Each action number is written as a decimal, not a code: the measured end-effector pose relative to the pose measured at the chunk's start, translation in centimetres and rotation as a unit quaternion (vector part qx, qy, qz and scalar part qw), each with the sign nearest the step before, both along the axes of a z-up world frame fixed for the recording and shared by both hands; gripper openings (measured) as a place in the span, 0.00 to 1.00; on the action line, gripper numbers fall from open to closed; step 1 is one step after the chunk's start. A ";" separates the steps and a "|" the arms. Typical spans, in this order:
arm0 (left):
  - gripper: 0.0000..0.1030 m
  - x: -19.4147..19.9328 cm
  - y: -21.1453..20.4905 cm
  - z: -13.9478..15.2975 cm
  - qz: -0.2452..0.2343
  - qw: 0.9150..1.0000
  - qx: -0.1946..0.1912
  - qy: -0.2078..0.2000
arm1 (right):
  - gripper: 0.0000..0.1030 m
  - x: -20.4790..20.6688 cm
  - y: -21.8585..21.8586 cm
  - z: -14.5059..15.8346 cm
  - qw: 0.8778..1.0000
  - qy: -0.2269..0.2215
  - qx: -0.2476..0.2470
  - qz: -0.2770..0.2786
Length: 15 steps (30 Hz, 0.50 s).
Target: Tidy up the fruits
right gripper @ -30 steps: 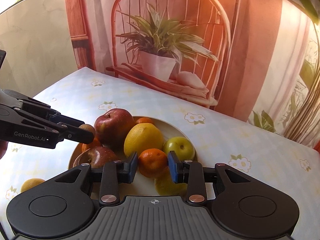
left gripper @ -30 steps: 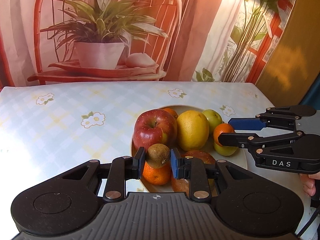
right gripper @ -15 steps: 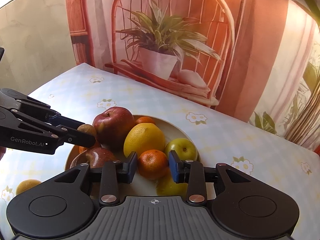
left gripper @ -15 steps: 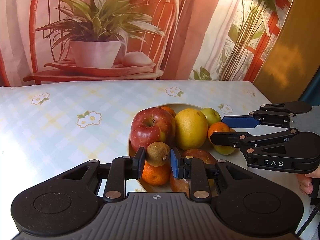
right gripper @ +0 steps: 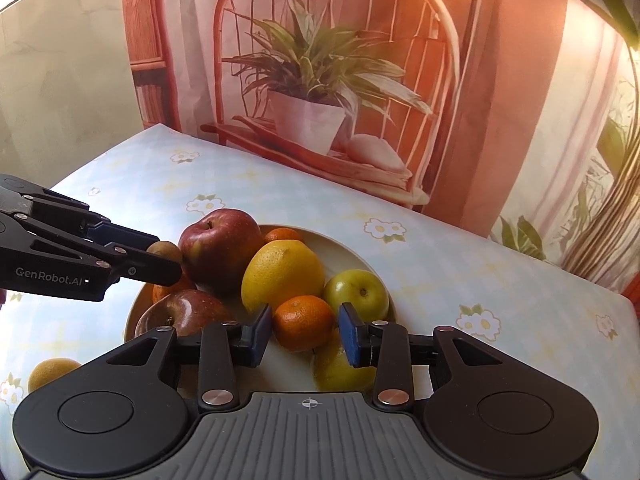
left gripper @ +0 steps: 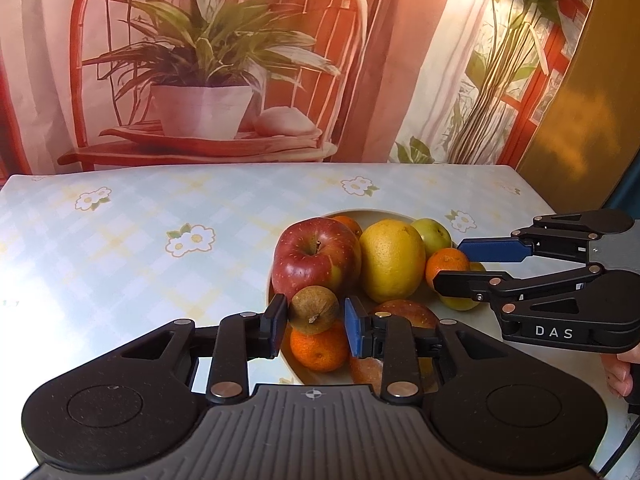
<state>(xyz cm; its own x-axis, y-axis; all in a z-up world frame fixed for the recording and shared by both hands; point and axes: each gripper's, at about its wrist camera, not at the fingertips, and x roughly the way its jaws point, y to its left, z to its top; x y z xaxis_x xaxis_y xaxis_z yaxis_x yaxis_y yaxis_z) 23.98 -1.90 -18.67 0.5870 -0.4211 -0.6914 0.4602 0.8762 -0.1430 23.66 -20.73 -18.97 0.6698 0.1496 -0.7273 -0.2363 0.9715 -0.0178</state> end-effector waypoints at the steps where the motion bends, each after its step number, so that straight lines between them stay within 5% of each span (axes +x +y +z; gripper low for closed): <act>1: 0.37 0.0 0.0 0.0 0.001 1.000 0.000 -0.001 | 0.34 0.0 0.0 0.0 1.000 0.001 -0.001 0.000; 15: 0.38 -1.2 0.4 1.0 0.005 1.000 -0.010 -0.011 | 0.37 -1.3 -0.3 1.1 0.999 -0.007 0.011 -0.036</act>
<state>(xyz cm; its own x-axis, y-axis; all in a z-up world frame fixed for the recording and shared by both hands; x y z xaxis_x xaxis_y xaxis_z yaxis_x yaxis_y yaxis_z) 22.74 -1.54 -17.66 0.6059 -0.4290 -0.6699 0.4554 0.8775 -0.1501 22.32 -21.00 -17.87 0.6892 0.1173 -0.7150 -0.1666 0.9860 0.0011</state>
